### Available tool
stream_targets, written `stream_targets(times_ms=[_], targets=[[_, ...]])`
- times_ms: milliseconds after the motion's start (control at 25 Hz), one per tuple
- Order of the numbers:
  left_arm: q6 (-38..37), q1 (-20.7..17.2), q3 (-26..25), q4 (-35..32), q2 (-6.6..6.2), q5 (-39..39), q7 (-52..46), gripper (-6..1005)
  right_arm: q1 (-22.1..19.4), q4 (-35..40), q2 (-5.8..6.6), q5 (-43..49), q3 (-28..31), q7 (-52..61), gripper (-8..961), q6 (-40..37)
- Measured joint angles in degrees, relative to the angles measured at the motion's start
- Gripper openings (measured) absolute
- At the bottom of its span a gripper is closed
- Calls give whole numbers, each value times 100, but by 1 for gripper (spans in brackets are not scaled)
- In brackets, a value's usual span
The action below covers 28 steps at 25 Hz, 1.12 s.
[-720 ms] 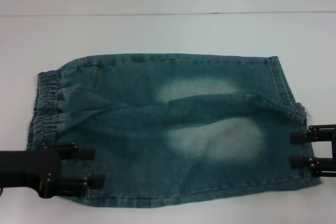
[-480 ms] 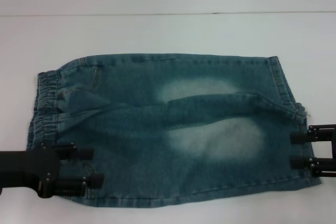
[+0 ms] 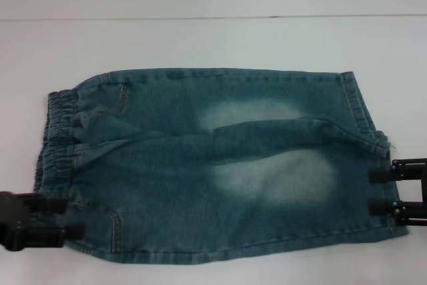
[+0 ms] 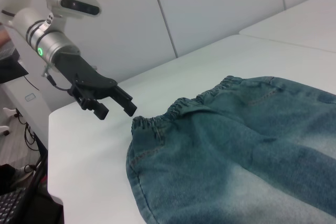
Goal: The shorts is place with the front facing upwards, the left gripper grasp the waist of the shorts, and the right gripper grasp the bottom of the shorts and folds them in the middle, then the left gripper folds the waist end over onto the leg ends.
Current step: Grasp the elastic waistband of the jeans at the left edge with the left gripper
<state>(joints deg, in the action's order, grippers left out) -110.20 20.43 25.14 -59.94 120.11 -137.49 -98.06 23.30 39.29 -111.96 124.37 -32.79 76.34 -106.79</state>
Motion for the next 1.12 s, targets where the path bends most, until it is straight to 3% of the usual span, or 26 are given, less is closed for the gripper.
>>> stream_targets(times_ms=[360,640,1120], targets=[[71,-166,-390,-589,-11,-486,-389,816,23,0,1,0,0,-9,619,1],[640,-87,-360,-549,1,-998,-642,814,67,0,12,-1,0,-58,619,18],[987,99,-150,-147,-5,-1232,-660,803,99,0,6,-1,0,-58,618,26]])
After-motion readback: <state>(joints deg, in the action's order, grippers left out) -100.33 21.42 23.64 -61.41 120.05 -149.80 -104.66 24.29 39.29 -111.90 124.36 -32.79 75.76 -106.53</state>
